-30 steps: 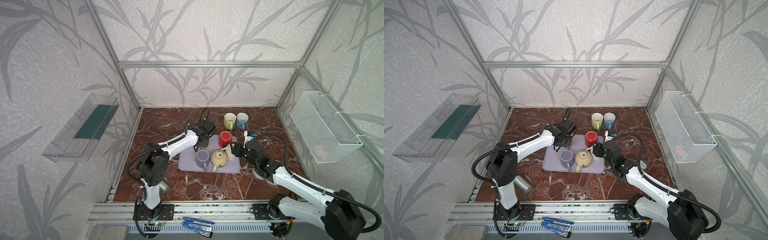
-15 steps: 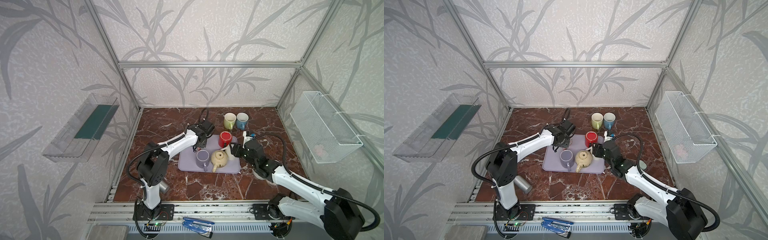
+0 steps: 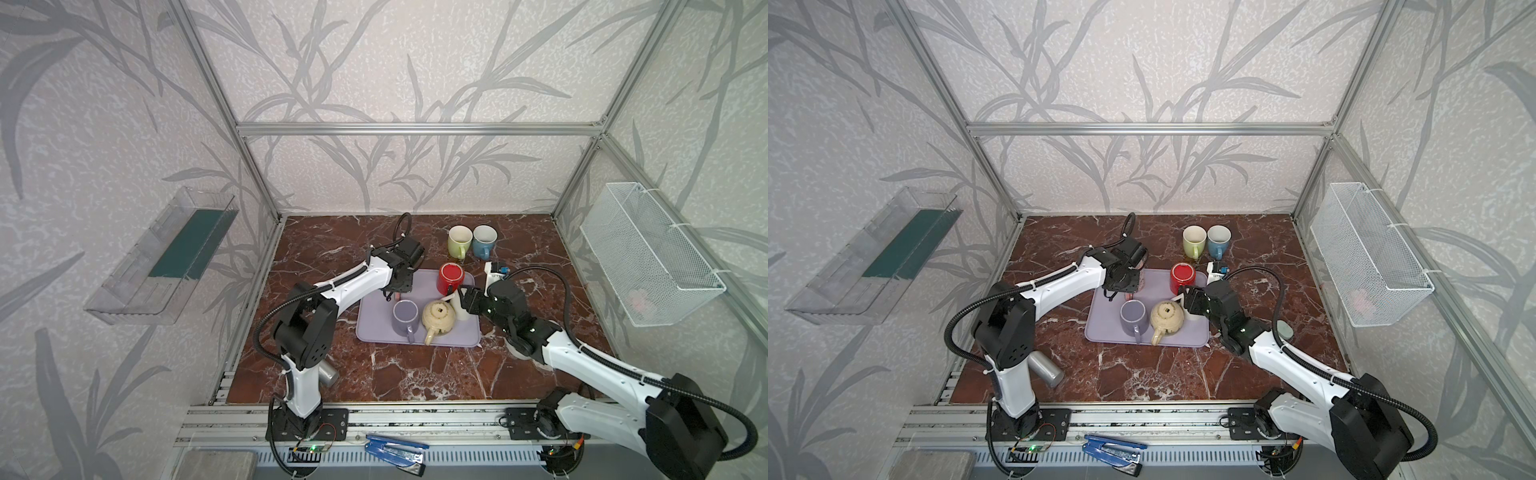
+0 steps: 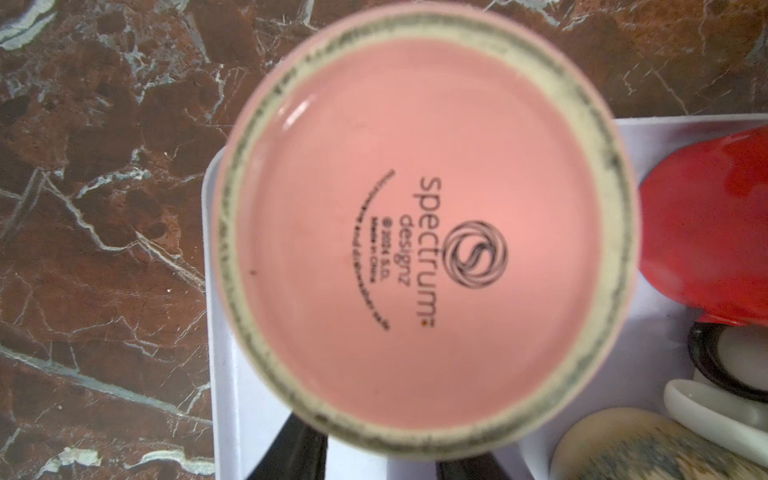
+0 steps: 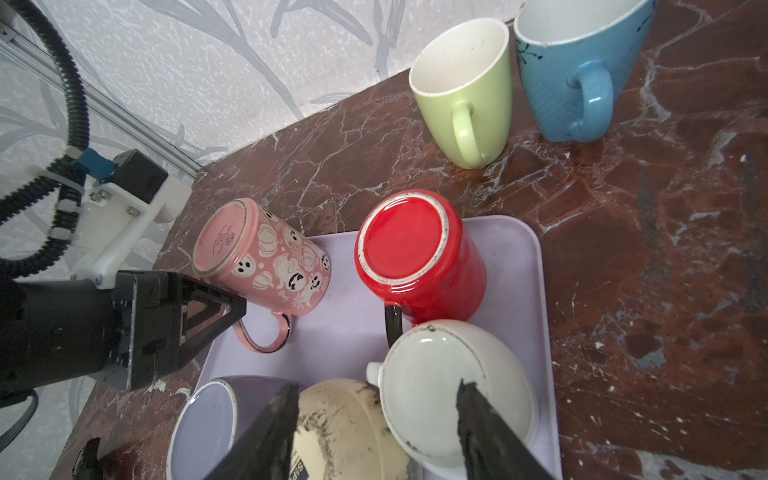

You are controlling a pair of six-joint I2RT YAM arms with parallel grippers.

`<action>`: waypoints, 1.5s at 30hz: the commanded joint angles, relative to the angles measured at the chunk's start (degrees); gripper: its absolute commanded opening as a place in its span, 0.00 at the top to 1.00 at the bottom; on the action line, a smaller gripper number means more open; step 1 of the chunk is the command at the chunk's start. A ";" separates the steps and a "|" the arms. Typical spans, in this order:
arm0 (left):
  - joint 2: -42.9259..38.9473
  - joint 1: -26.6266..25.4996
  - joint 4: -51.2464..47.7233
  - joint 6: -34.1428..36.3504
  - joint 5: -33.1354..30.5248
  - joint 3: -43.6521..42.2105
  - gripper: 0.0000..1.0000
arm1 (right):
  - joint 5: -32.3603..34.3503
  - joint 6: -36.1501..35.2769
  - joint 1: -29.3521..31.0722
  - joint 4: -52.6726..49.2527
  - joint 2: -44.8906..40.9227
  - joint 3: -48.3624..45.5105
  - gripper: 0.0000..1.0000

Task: Turn the mug right side up

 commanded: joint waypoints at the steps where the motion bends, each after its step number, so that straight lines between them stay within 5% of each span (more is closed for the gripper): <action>1: 1.39 0.41 0.38 -1.42 0.08 0.06 0.62 | -0.65 -0.82 -0.09 1.42 0.83 -0.12 0.39; 28: 4.49 2.21 2.75 -0.98 2.25 -0.06 0.76 | -0.82 -2.80 -0.10 2.13 2.26 0.01 0.39; 35: 3.73 2.50 2.61 -0.24 2.27 0.12 1.00 | -1.30 -3.19 -0.08 2.47 2.61 -0.02 0.39; 45: -1.47 2.76 2.43 1.63 2.91 -1.28 1.00 | -5.31 -5.06 -0.11 5.61 2.98 -0.85 0.39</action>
